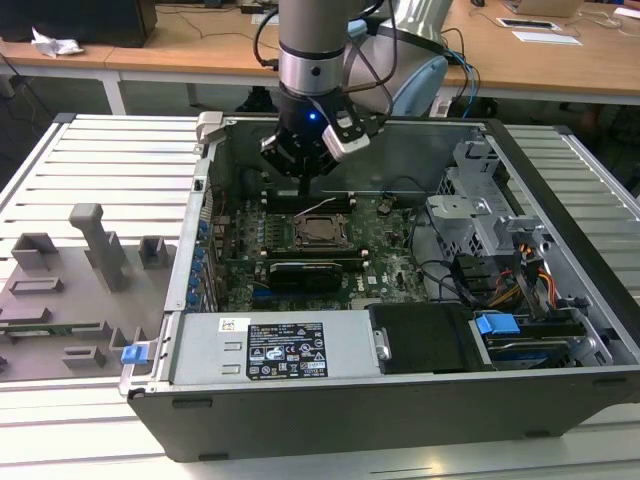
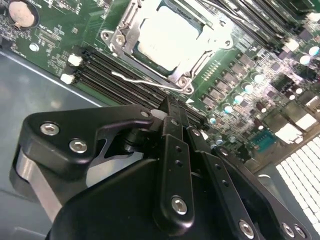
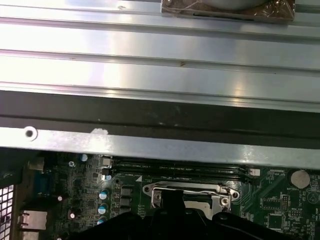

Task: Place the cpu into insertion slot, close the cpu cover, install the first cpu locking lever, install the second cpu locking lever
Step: 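Install the first cpu locking lever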

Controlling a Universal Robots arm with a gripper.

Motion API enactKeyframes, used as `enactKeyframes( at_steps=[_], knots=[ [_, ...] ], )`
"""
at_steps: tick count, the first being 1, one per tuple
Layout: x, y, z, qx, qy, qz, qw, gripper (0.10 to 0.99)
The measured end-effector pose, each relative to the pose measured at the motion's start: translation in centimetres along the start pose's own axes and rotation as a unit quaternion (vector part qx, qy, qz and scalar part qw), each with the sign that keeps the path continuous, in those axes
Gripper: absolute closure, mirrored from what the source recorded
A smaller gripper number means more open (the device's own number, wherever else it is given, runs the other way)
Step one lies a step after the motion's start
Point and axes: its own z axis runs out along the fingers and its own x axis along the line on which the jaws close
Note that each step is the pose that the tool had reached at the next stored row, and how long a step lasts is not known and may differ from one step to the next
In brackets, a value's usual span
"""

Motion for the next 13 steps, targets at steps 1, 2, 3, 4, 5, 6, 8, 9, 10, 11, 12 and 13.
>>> enactKeyframes(
  at_steps=[1,2,3,4,5,6,8,9,10,11,12,13],
  knots=[
    [-0.14,-0.01,0.13,0.0,0.0,0.0,1.0,0.98],
    [-0.18,-0.01,0.19,0.0,0.0,0.0,1.0,0.98],
    [-0.19,-0.01,0.3,0.0,0.0,0.0,1.0,0.98],
    [-0.19,-0.02,0.4,0.0,0.0,0.0,1.0,0.98],
    [-0.19,-0.02,0.58,0.0,0.0,0.0,1.0,0.98],
    [-0.19,-0.03,0.73,0.0,0.0,0.0,1.0,0.98],
    [-0.21,-0.04,1.0,0.0,0.0,0.0,1.0,0.98],
    [-0.32,-0.05,1.07,0.0,0.0,0.0,1.0,0.98],
    [-0.42,-0.06,1.1,0.0,0.0,0.0,1.0,0.98],
    [-0.63,-0.06,1.14,0.0,0.0,0.0,1.0,0.98],
    [-0.76,-0.06,1.16,0.0,0.0,0.0,1.0,0.98],
    [-0.95,-0.04,1.2,0.0001,0.0001,0.0,1.0,0.98]
  ],
)
